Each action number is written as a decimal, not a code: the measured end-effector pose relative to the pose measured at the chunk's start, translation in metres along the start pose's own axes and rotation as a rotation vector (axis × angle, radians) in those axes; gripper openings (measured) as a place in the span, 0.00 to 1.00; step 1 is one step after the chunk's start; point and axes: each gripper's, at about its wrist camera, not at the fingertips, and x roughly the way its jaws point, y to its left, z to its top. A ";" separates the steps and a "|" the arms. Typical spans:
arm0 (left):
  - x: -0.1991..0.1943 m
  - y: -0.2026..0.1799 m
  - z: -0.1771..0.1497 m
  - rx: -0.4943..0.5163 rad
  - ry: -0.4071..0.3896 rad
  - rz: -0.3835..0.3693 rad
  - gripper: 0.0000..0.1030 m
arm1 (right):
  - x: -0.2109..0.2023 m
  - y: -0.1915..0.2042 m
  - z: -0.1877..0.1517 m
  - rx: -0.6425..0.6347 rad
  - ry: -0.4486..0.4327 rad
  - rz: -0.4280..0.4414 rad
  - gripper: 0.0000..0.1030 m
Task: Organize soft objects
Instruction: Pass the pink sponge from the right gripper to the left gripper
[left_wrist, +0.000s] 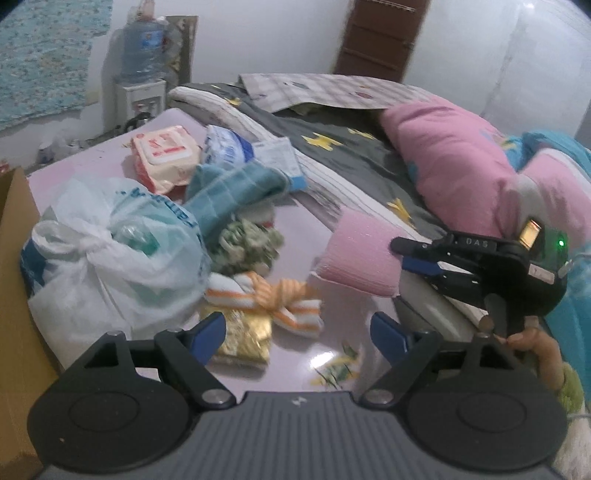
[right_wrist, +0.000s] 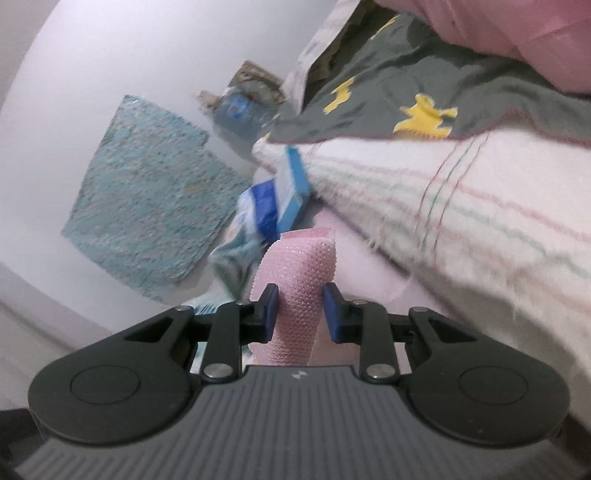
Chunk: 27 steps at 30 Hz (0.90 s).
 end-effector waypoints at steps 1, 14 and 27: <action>-0.003 -0.001 -0.004 0.006 0.002 -0.006 0.86 | -0.003 0.003 -0.004 -0.005 0.011 0.012 0.24; -0.036 -0.003 -0.053 0.016 0.021 0.046 0.92 | 0.031 0.067 -0.078 -0.135 0.367 0.236 0.24; -0.008 0.028 -0.074 -0.029 0.071 0.271 0.92 | 0.125 0.094 -0.131 -0.331 0.674 0.163 0.25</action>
